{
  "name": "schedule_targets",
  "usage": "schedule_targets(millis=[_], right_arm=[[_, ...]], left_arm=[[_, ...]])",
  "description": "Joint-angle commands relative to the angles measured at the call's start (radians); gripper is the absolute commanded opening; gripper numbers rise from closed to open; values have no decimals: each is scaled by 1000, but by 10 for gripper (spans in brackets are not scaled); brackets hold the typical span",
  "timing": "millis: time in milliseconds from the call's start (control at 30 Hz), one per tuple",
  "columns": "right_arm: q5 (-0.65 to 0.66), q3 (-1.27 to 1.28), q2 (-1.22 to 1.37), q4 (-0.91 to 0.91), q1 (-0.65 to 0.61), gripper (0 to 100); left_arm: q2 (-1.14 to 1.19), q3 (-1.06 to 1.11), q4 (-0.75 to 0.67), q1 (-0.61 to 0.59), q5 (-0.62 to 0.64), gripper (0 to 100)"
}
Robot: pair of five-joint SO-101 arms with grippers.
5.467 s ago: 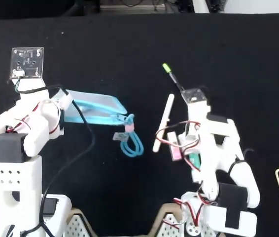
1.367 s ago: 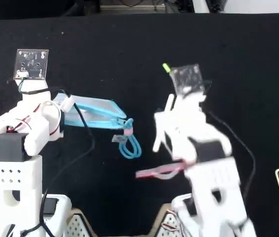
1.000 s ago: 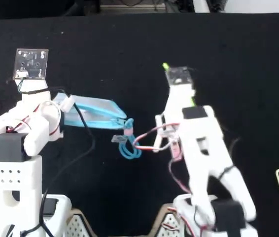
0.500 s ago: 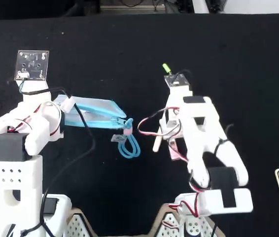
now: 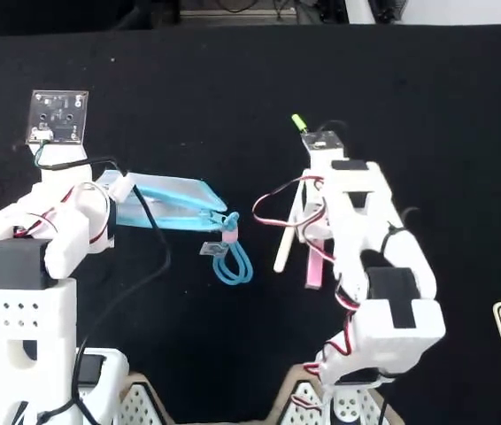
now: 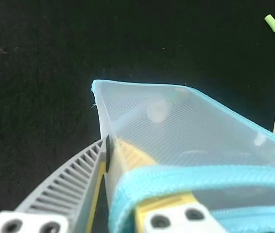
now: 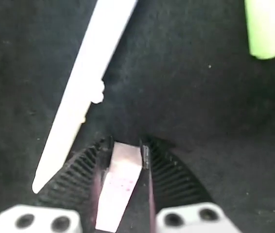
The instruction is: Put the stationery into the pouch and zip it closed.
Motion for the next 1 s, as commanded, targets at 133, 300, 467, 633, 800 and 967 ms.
schedule_targets(millis=[133,300,467,633,800,967], right_arm=[[143,-24,-202,69,-3,11],[285,-19,-240,38,-2,14],[292,-4,-147,-14,-3,140],[290,-7,-31,-12,2,139],[232,-28,22,-18,0,135],[158,-64,7,-11,3,72]], left_arm=[[-17,-16,2,4,-8,30],[-17,-16,2,4,-8,30],[-17,-16,2,4,-8,30],[-17,-16,3,4,-8,30],[-17,-16,3,4,-8,30],[-17,-16,3,4,-8,30]])
